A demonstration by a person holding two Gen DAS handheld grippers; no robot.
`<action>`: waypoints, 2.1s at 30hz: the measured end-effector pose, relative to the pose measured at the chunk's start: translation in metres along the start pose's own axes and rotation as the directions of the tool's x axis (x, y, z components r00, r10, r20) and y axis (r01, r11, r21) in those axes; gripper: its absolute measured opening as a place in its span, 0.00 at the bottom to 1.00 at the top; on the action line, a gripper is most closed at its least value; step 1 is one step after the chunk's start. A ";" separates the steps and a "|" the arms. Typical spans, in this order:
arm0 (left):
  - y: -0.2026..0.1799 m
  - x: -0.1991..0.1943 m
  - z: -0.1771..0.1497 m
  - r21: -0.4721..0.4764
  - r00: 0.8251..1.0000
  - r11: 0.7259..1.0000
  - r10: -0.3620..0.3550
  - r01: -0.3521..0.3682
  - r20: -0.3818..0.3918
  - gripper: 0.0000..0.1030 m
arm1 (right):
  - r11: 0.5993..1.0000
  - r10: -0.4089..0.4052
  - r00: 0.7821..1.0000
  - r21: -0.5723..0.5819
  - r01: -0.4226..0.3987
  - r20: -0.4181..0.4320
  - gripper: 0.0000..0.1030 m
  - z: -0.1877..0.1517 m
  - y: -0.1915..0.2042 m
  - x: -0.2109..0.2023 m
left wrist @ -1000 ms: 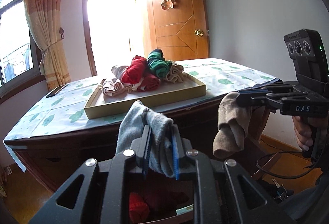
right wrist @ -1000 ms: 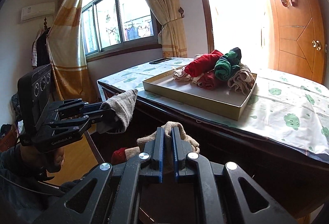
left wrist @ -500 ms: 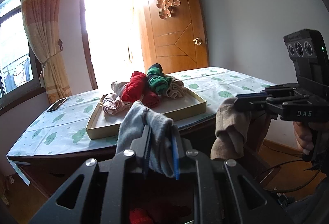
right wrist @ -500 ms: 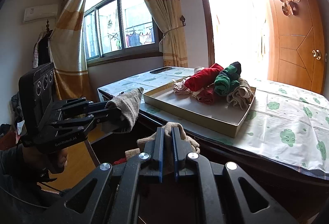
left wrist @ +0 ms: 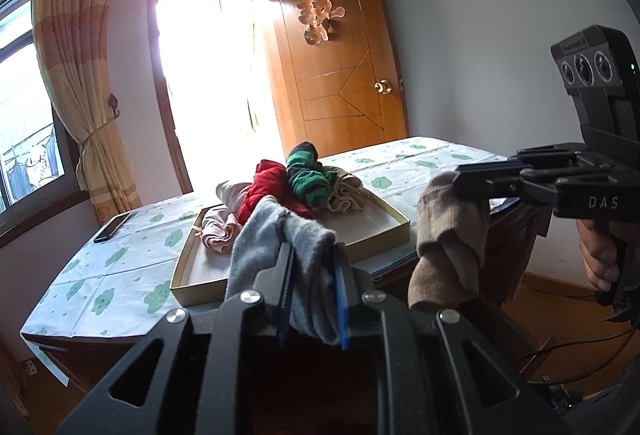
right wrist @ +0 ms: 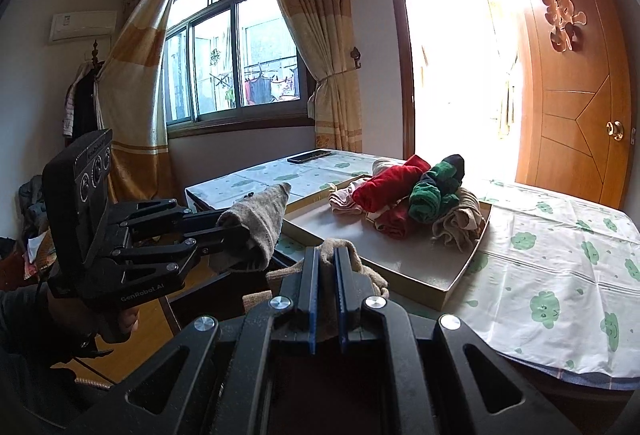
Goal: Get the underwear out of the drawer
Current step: 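Carry the grey sock with the left tool while the right tool carries the beige sock over the tray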
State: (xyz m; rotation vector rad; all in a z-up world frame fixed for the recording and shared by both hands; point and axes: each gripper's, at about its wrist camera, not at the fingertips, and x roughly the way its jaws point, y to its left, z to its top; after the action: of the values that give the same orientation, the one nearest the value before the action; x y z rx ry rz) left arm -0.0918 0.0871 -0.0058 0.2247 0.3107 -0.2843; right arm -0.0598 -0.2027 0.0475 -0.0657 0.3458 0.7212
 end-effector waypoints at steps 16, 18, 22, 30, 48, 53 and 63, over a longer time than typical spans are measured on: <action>0.005 0.033 0.016 0.052 1.000 0.998 0.022 -0.022 -0.010 0.16 | 0.999 -0.040 0.999 0.005 0.040 0.013 0.08 0.021 -0.018 0.018; 0.006 0.038 0.017 0.057 1.000 0.998 0.027 -0.026 -0.016 0.16 | 0.999 -0.046 0.999 0.010 0.046 0.007 0.08 0.022 -0.023 0.023; 0.010 0.048 0.019 0.059 0.999 0.998 0.036 -0.035 -0.028 0.16 | 0.998 -0.058 0.998 0.024 0.058 -0.001 0.08 0.025 -0.030 0.031; 0.016 0.067 0.023 0.060 0.998 0.997 0.042 -0.039 -0.049 0.16 | 0.997 -0.074 0.997 0.035 0.074 -0.009 0.08 0.031 -0.042 0.040; 0.011 0.115 0.041 0.101 0.992 0.994 0.055 -0.044 -0.111 0.16 | 0.990 -0.117 0.992 0.072 0.121 -0.053 0.08 0.044 -0.074 0.073; 0.010 0.131 0.044 0.109 0.989 0.993 0.059 -0.045 -0.135 0.16 | 0.986 -0.132 0.988 0.094 0.138 -0.076 0.08 0.044 -0.087 0.087; 0.001 0.158 0.044 0.129 0.980 0.991 0.053 -0.028 -0.194 0.16 | 0.981 -0.139 0.982 0.121 0.155 -0.132 0.08 0.041 -0.106 0.109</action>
State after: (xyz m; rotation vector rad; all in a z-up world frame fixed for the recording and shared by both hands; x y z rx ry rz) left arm 0.0647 0.0384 -0.0177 0.3840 0.4841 -0.2419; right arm 0.0974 -0.2057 0.0436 -0.0114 0.4999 0.5476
